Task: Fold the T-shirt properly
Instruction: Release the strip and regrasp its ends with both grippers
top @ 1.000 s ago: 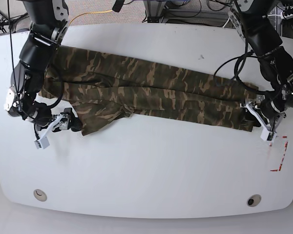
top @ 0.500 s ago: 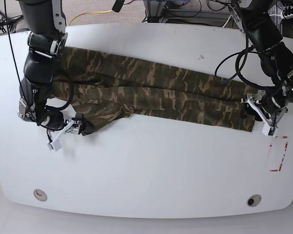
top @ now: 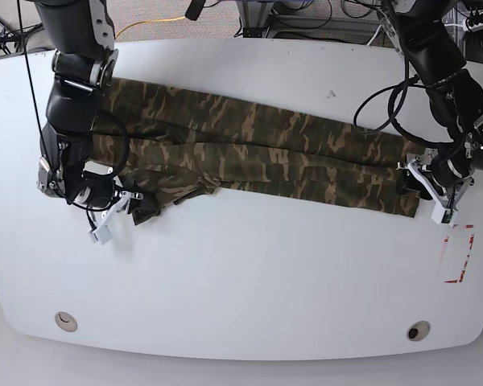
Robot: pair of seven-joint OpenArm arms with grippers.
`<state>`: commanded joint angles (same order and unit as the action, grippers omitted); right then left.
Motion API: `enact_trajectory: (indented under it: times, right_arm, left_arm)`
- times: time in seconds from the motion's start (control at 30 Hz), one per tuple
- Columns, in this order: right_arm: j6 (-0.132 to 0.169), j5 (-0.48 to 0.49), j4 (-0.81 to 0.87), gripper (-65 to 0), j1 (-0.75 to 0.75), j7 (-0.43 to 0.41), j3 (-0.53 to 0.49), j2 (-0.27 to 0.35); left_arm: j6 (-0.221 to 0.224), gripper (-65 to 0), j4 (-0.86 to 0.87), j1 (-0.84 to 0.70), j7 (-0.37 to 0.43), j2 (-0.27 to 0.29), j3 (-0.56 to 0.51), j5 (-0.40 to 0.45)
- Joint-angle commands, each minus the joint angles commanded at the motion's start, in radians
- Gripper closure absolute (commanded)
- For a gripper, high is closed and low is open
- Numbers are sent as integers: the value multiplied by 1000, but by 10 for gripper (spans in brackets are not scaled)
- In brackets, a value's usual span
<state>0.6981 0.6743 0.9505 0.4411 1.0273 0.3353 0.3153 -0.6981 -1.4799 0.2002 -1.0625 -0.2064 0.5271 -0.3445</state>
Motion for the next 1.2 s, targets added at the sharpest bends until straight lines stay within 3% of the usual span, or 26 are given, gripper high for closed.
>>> enact_trajectory:
  times: [0.07,0.27,0.53,0.67,1.2]
  right_arm:
    - [0,0,72,0,-12,26,0,0]
    - [0,71,325,0,-97,123,28,-6]
    - [0,407,500,0,-209,215,32,15]
    - [0,488,539,0,-299,216,60,48]
    - [0,605,608,0,-565,218,255,54]
  left_arm:
    - [0,-332,0,2,0,2,0,0]
    - [0,-332,0,3,0,2,0,0]
    - [0,-332,0,3,0,5,-2,2]
    - [0,-332,0,0,0,0,-2,2]
    - [0,-332,2,-15,0,-15,-2,2]
